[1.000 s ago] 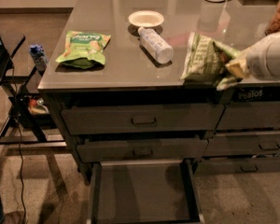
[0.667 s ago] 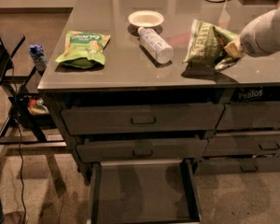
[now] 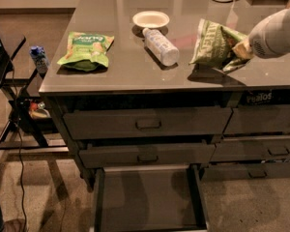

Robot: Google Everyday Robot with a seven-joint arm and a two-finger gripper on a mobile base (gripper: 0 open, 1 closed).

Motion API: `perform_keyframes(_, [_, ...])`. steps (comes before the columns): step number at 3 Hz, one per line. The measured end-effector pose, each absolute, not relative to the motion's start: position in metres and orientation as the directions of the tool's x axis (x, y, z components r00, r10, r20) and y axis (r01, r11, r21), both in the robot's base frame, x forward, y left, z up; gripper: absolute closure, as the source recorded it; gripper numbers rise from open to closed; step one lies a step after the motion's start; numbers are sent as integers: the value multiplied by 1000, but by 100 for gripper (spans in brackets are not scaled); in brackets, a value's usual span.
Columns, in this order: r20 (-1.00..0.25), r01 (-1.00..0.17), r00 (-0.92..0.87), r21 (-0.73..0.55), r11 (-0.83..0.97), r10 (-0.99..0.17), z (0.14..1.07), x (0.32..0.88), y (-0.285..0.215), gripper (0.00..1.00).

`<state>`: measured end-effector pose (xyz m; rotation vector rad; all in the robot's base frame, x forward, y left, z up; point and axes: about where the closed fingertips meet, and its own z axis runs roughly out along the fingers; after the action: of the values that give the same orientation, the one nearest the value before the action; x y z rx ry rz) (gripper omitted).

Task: Pick green jalapeno chip bag from bottom drawer and place on counter

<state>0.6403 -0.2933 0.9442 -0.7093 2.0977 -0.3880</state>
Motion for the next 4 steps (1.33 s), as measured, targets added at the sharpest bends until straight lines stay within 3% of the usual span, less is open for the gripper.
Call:
perform_keyframes(3, [-630, -372, -521, -440, 817, -576, 924, 708, -291, 100])
perform_keyframes(4, [-629, -373, -521, -440, 817, -576, 923, 709, -291, 81])
